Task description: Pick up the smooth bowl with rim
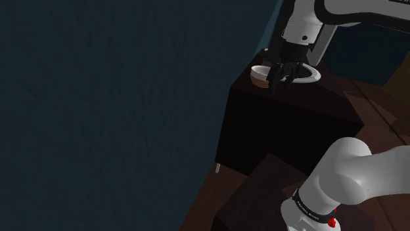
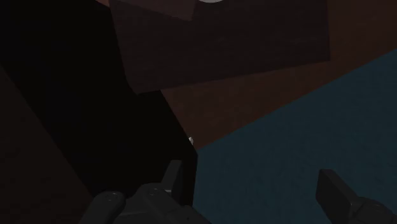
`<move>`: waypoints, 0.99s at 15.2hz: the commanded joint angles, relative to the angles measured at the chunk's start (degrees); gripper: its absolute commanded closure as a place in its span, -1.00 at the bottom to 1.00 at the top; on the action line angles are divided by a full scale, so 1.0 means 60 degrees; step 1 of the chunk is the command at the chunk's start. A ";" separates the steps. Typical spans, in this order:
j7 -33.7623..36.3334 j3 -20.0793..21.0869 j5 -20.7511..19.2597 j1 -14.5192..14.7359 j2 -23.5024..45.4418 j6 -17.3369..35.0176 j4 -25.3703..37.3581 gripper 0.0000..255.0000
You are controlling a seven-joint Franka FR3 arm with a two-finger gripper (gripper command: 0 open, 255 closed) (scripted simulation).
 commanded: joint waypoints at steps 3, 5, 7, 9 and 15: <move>-0.0288 -0.0232 -0.0315 -0.0071 0.0590 0.0230 0.0280 -1.00; -0.0565 -0.0457 -0.0604 -0.0135 0.1196 0.0446 0.0601 -1.00; -0.0833 -0.0675 -0.0866 -0.0194 0.1816 0.0647 0.0963 -1.00; -0.1096 -0.0886 -0.1100 -0.0249 0.2450 0.0829 0.1367 -1.00; -0.1876 -0.1479 -0.1625 -0.0410 0.4425 0.1247 0.2832 -1.00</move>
